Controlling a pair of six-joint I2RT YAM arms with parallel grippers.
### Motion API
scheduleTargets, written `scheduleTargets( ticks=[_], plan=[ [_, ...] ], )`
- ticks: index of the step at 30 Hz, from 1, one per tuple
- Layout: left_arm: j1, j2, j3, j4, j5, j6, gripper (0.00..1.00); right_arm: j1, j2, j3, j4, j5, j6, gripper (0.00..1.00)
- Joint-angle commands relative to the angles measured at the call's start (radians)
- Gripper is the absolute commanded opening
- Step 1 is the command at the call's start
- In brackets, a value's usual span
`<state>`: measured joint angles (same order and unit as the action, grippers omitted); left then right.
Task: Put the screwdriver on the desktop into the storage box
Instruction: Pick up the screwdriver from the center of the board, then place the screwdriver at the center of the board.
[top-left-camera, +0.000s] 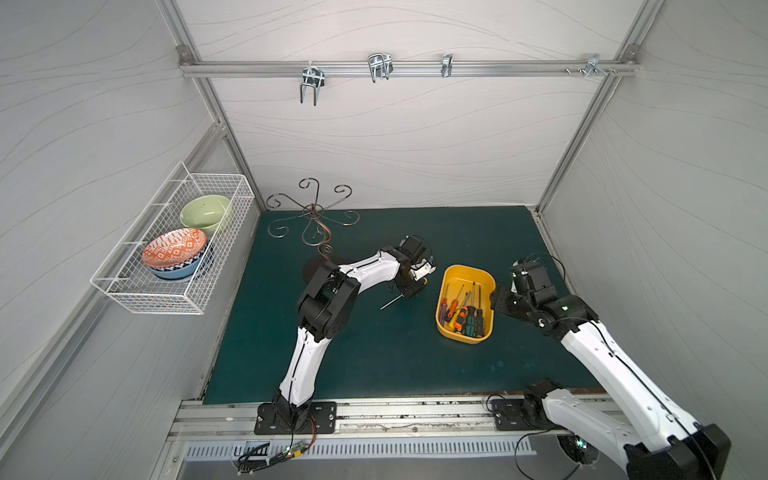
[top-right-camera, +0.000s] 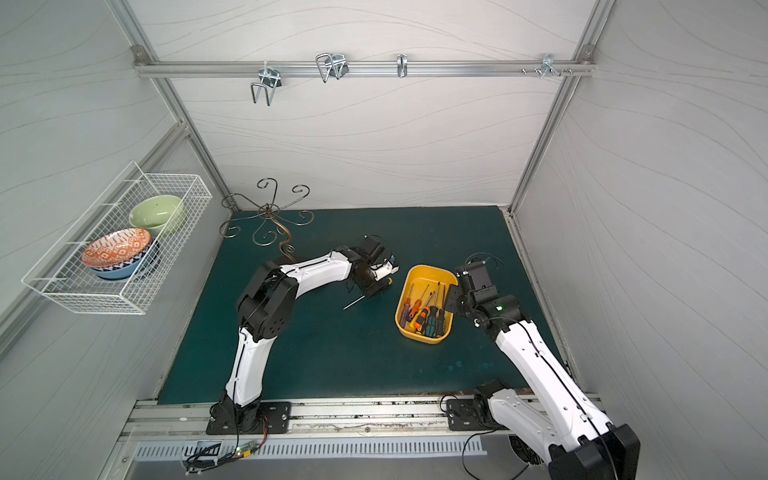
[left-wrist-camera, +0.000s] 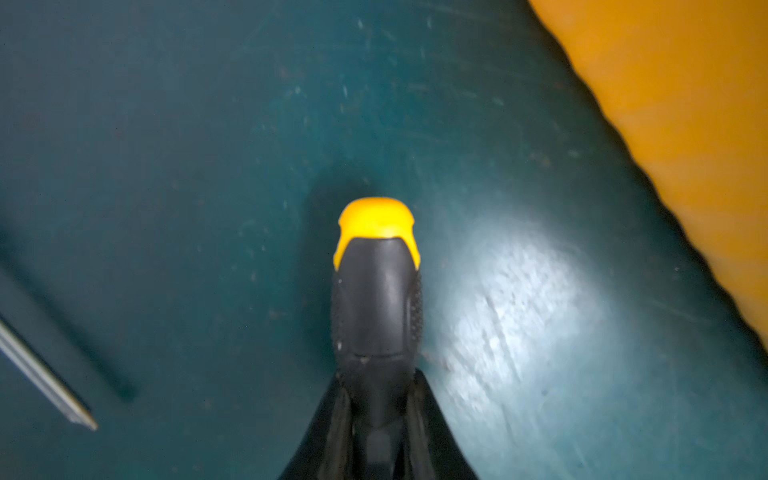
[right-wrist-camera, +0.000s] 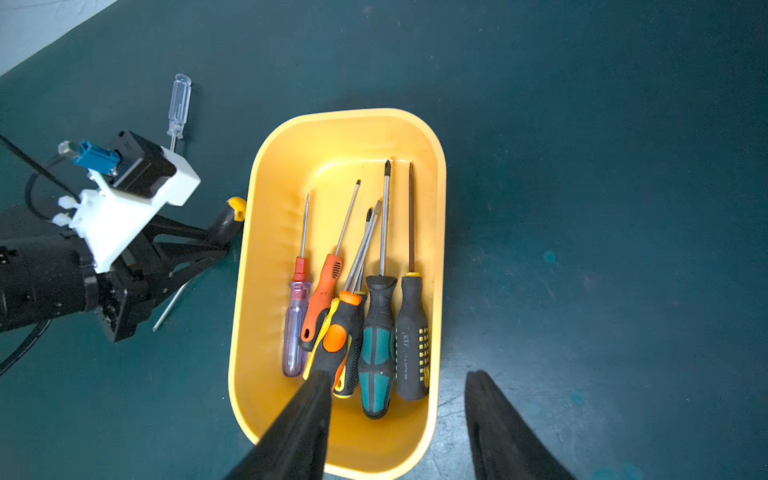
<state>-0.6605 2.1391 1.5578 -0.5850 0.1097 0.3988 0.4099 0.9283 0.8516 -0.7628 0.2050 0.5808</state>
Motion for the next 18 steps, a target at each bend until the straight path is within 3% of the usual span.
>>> scheduleTargets(
  ticks=[1, 10, 18],
  plan=[
    [-0.001, -0.103, -0.077, 0.011, 0.050, 0.103, 0.08, -0.006, -0.022, 0.028, -0.024, -0.001, -0.007, 0.55],
    [-0.013, -0.356, -0.365, -0.063, 0.183, 0.372, 0.08, -0.006, -0.031, -0.004, 0.014, -0.038, 0.026, 0.55],
    [-0.061, -0.292, -0.376, -0.113, 0.113, 0.415, 0.11, -0.006, -0.063, -0.003, -0.007, -0.022, 0.018, 0.56]
  ],
)
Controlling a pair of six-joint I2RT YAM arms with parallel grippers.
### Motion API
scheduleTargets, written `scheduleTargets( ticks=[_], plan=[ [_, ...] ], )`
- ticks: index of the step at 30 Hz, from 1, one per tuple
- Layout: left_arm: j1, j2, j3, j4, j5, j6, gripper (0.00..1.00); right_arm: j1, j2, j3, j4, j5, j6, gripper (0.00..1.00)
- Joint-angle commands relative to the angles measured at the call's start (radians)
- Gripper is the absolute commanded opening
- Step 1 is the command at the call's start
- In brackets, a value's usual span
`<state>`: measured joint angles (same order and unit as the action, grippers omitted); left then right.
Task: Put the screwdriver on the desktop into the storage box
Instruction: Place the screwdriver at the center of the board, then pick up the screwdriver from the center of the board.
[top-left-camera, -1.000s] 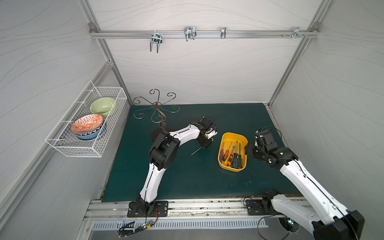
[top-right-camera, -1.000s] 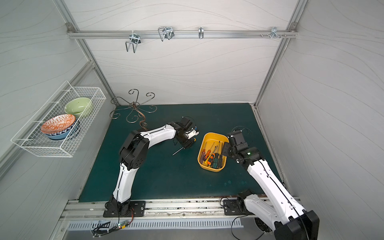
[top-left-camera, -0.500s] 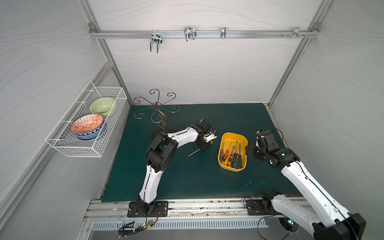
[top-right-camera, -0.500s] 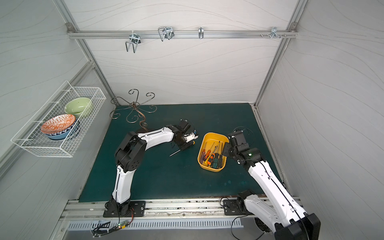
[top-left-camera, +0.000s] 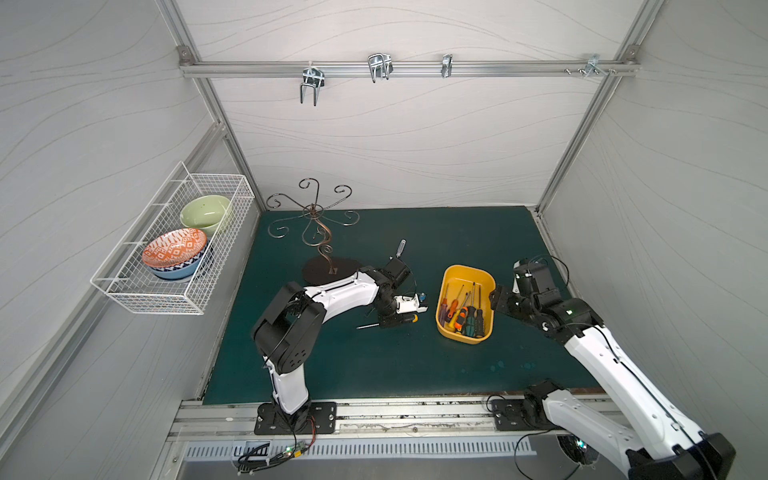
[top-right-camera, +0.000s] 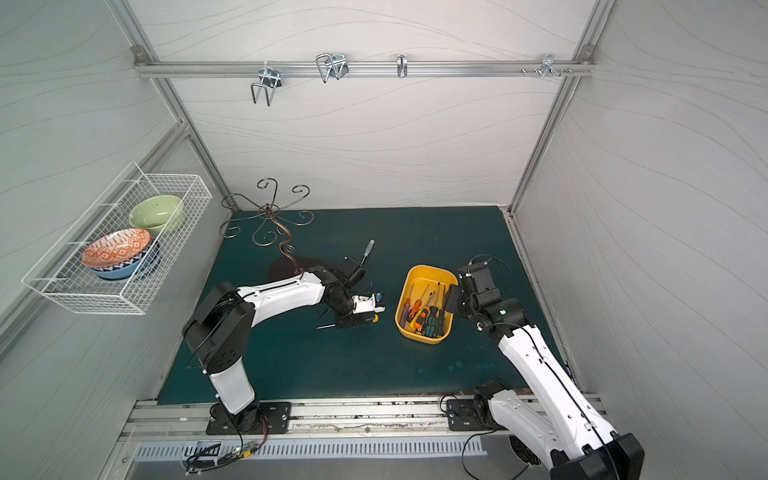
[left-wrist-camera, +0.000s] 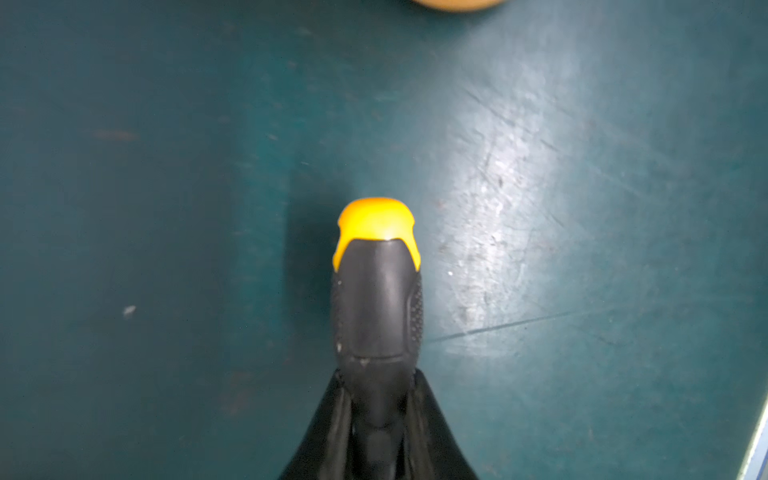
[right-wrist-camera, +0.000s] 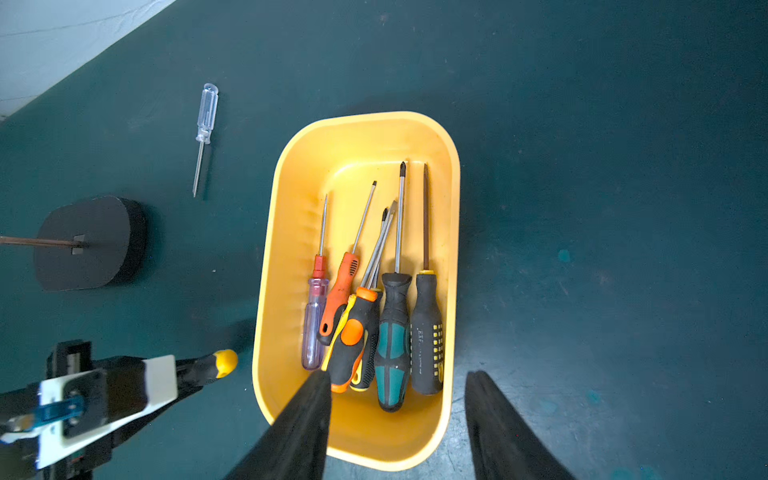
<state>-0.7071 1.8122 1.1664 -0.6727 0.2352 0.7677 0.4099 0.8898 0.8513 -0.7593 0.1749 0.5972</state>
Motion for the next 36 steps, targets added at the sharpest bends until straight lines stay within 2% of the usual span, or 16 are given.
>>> scheduleTargets(
  ticks=[1, 3, 6, 12, 15, 18, 20, 24, 28, 32, 34, 36],
  plan=[
    [-0.020, 0.040, 0.020, -0.025, -0.010, 0.044, 0.14, -0.006, -0.026, -0.004, -0.010, 0.009, -0.003, 0.56],
    [-0.028, 0.048, 0.022, -0.004, -0.014, 0.030, 0.26, -0.007, -0.023, -0.005, -0.016, 0.014, -0.007, 0.56],
    [-0.027, 0.072, 0.039, -0.005, -0.014, 0.025, 0.37, -0.007, -0.020, -0.003, -0.017, 0.007, -0.015, 0.56],
    [-0.022, 0.009, 0.043, 0.026, 0.005, 0.007, 0.46, -0.009, -0.038, 0.026, -0.035, 0.014, -0.087, 0.57],
    [-0.023, -0.098, 0.026, 0.061, 0.005, -0.018, 0.48, -0.010, -0.056, 0.038, 0.010, -0.063, -0.188, 0.65],
    [-0.026, -0.267, -0.045, 0.163, -0.009, -0.067, 0.49, -0.004, -0.070, 0.055, 0.065, -0.165, -0.281, 0.66],
    [-0.026, -0.413, -0.143, 0.284, -0.033, -0.129, 0.51, 0.012, -0.070, 0.061, 0.110, -0.215, -0.352, 0.66],
    [-0.024, -0.678, -0.342, 0.514, -0.143, -0.335, 0.54, 0.107, -0.004, 0.085, 0.155, -0.248, -0.513, 0.65],
    [-0.018, -0.900, -0.495, 0.625, -0.363, -0.621, 0.59, 0.284, 0.137, 0.113, 0.167, -0.241, -0.746, 0.65],
    [0.005, -1.067, -0.567, 0.574, -0.601, -0.929, 0.66, 0.440, 0.316, 0.164, 0.135, -0.284, -0.981, 0.67],
    [0.022, -1.131, -0.579, 0.516, -0.650, -1.046, 0.66, 0.493, 0.417, 0.205, 0.116, -0.285, -1.052, 0.67],
    [0.046, -1.179, -0.585, 0.441, -0.731, -1.166, 0.70, 0.529, 0.520, 0.253, 0.099, -0.282, -1.094, 0.67]
  ],
)
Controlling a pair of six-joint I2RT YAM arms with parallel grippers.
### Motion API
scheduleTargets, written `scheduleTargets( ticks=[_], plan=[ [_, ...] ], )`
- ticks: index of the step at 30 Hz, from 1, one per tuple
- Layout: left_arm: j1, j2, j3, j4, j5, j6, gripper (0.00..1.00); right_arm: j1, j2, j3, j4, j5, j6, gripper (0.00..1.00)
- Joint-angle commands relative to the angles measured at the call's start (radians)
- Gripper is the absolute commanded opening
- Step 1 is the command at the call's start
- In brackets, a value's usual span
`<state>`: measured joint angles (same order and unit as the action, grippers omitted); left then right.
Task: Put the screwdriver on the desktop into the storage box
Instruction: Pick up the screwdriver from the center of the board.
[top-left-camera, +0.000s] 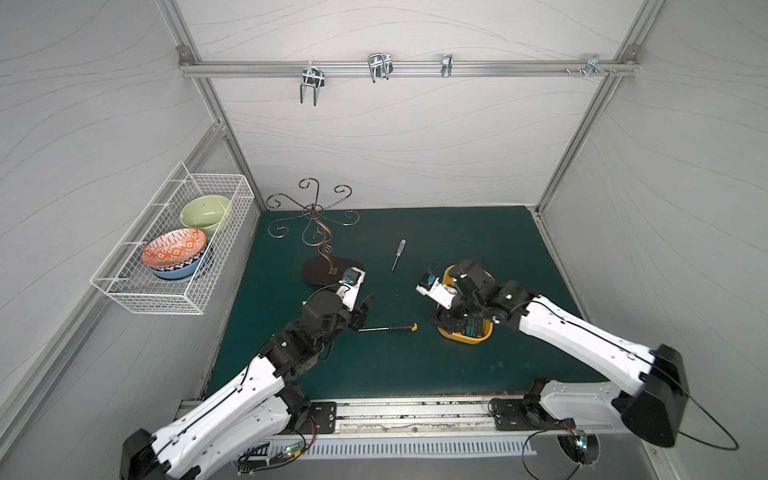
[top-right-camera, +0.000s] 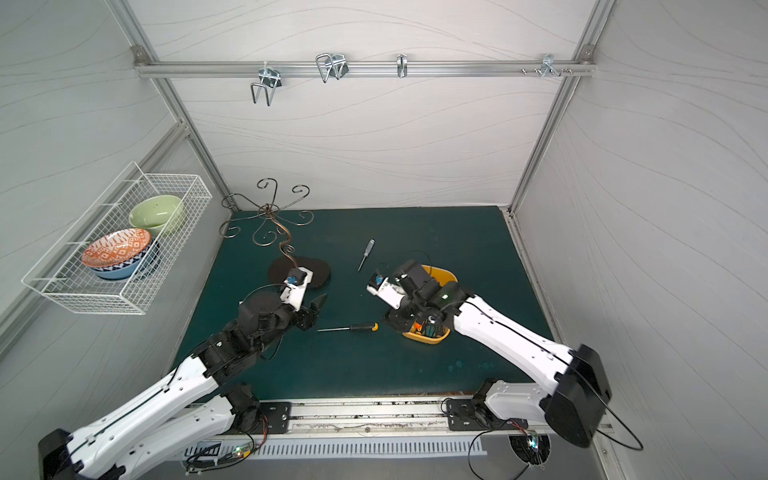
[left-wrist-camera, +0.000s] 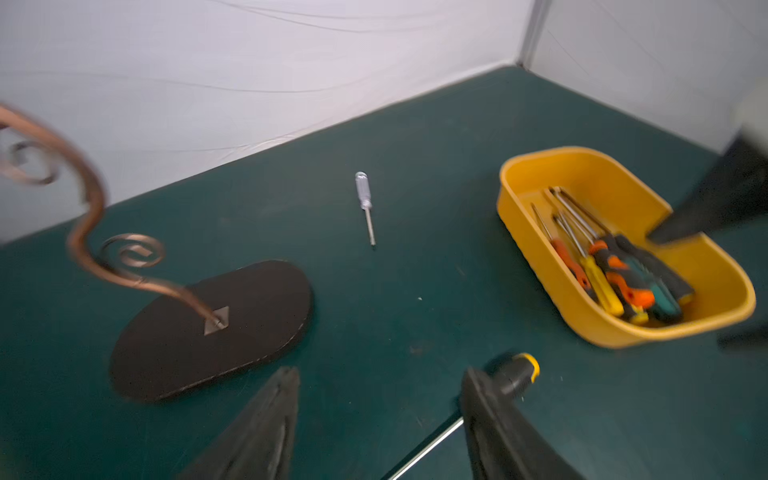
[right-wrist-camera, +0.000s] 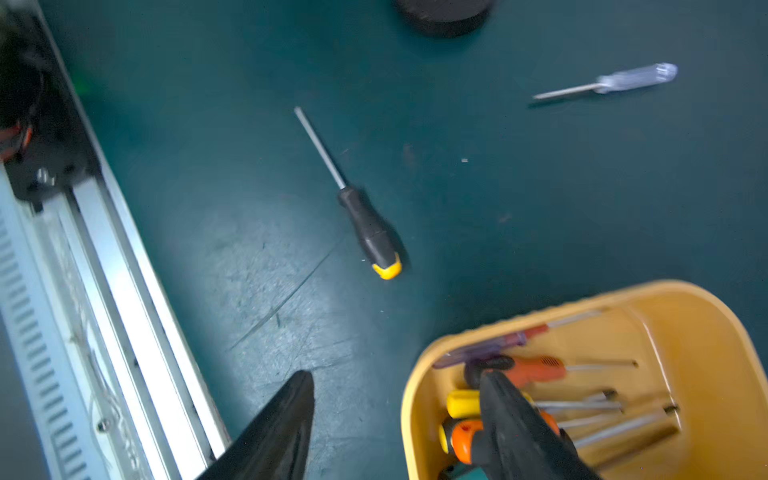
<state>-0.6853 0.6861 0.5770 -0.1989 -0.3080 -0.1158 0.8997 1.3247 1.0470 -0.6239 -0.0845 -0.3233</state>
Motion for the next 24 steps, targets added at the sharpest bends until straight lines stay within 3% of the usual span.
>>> scheduleTargets(
  ticks=[1, 3, 8, 16, 24],
  plan=[
    [0.045, -0.077, 0.000, -0.081, -0.219, -0.343, 0.72, 0.052, 0.138, 0.085, -0.043, -0.023, -0.189, 0.67],
    [0.101, -0.120, -0.013, -0.143, -0.222, -0.438, 0.78, 0.069, 0.228, 0.133, -0.051, -0.018, -0.216, 0.67],
    [0.241, -0.186, -0.058, -0.190, -0.087, -0.524, 0.80, 0.085, 0.430, 0.249, -0.059, -0.015, -0.247, 0.66],
    [0.251, -0.214, -0.098, -0.186, -0.076, -0.589, 0.82, 0.096, 0.625, 0.385, -0.068, -0.085, -0.234, 0.61],
    [0.252, -0.221, -0.148, -0.160, -0.070, -0.681, 0.82, 0.097, 0.709, 0.397, -0.087, -0.034, -0.240, 0.53]
  ],
)
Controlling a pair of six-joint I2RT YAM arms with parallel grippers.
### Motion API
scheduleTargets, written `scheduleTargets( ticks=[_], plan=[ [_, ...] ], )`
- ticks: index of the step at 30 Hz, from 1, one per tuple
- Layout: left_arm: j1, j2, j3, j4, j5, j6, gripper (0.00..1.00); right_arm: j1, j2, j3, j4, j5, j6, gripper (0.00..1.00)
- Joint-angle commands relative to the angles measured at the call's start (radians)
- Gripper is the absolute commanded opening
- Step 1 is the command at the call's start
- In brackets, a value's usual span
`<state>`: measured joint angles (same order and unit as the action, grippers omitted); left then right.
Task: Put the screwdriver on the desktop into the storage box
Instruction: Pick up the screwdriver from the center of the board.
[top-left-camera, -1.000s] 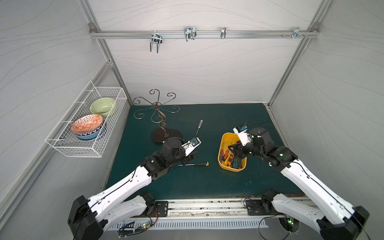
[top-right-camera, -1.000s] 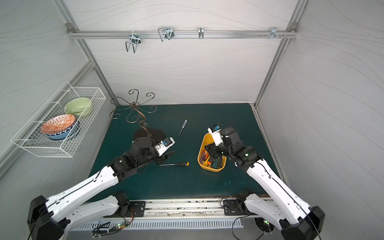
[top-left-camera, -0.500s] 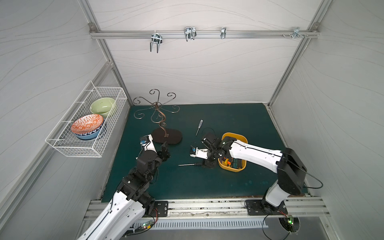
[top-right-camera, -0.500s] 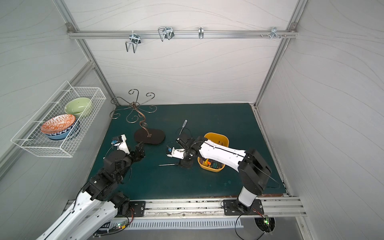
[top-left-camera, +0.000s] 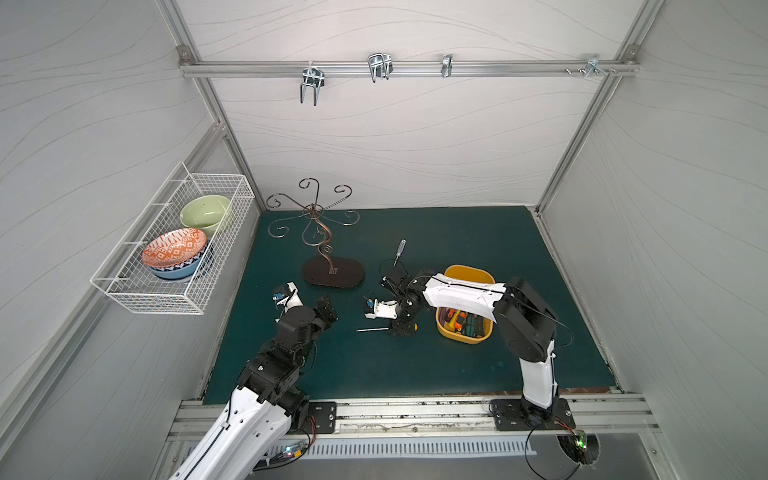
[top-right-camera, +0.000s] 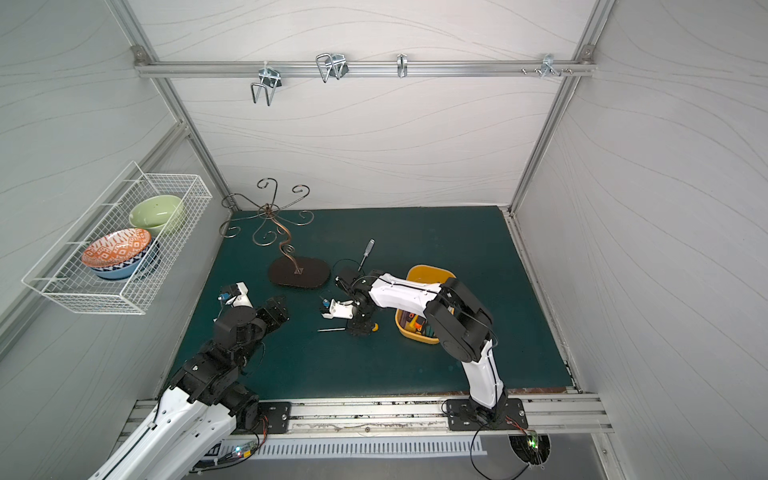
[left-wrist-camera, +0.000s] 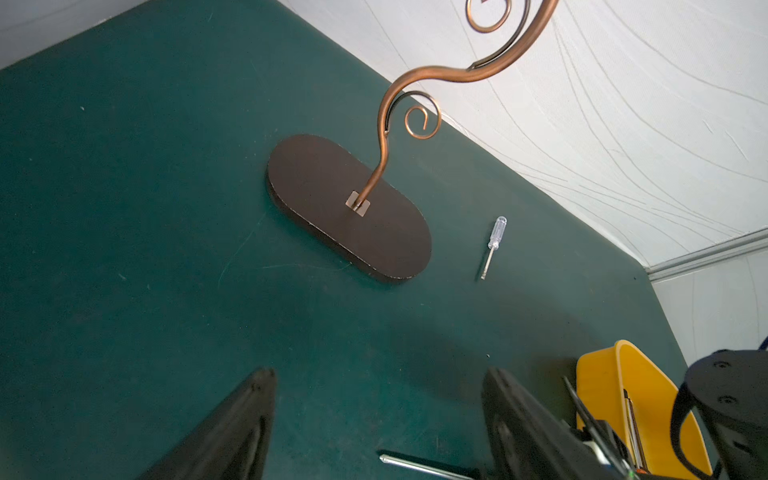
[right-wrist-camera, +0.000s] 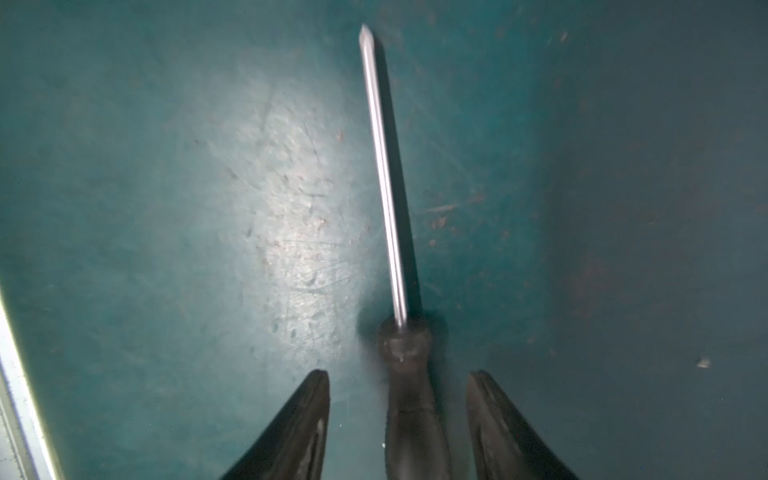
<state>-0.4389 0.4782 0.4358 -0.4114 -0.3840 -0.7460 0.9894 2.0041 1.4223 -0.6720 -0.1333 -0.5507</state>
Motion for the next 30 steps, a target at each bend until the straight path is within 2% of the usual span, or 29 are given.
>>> scheduleTargets(
  ticks=[1, 10, 13, 18, 21, 24, 27, 30],
  plan=[
    [0.005, -0.015, -0.009, 0.057, 0.007, -0.054, 0.82, 0.008, 0.037, 0.022, -0.037, 0.027, -0.015, 0.52],
    [0.006, -0.012, -0.006, 0.053, -0.004, -0.049, 0.82, 0.024, 0.078, 0.032, -0.041, 0.089, -0.041, 0.39],
    [0.005, -0.009, -0.003, 0.051, -0.007, -0.048, 0.82, 0.030, 0.076, 0.032, -0.041, 0.087, -0.041, 0.29],
    [0.006, -0.007, 0.011, 0.046, -0.026, -0.038, 0.82, 0.037, 0.023, 0.040, -0.049, 0.029, -0.024, 0.00],
    [0.005, -0.016, 0.025, 0.035, -0.049, -0.029, 0.82, 0.038, -0.057, 0.011, -0.021, 0.001, 0.007, 0.00],
    [0.005, -0.044, 0.030, 0.016, -0.065, -0.019, 0.82, 0.036, -0.175, -0.054, 0.046, 0.006, 0.084, 0.00],
    [0.005, -0.074, 0.026, 0.009, -0.072, -0.006, 0.82, 0.031, -0.334, -0.158, 0.141, 0.038, 0.232, 0.00],
    [0.005, -0.085, 0.020, 0.011, -0.066, -0.008, 0.82, 0.022, -0.501, -0.269, 0.241, 0.132, 0.501, 0.00]
  ],
)
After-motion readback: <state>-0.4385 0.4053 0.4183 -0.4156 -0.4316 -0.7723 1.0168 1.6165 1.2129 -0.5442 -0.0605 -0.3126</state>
